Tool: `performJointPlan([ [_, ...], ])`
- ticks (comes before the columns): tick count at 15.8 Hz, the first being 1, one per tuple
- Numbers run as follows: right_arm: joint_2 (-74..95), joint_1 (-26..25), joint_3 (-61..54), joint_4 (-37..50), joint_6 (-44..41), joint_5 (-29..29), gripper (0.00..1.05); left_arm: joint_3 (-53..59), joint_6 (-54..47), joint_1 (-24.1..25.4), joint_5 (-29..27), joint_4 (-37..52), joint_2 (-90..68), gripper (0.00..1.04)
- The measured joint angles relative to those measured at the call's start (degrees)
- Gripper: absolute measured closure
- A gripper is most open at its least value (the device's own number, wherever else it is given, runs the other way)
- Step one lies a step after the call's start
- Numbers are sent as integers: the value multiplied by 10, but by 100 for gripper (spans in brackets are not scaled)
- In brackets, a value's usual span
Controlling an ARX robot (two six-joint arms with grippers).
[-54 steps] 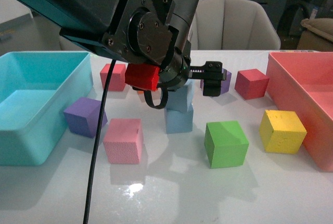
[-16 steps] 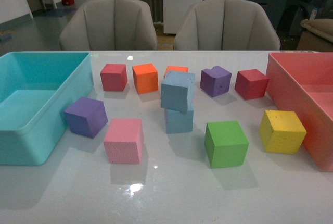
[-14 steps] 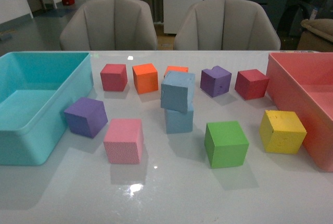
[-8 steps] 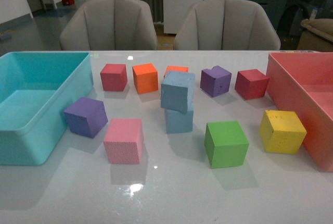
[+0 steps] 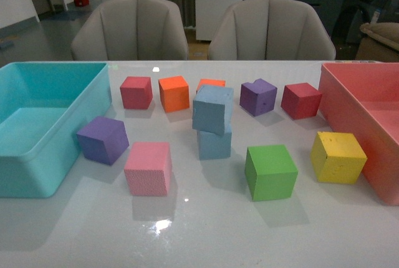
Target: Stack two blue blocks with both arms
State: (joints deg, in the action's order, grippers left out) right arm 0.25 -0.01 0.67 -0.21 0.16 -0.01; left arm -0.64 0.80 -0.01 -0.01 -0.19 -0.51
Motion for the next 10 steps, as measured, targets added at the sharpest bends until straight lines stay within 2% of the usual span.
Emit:
performJointPlan([
  [4, 0, 0, 0, 0, 0, 0, 6, 0, 0, 0, 0, 0, 0, 69],
  [10, 0, 0, 0, 0, 0, 0, 6, 0, 0, 0, 0, 0, 0, 8],
])
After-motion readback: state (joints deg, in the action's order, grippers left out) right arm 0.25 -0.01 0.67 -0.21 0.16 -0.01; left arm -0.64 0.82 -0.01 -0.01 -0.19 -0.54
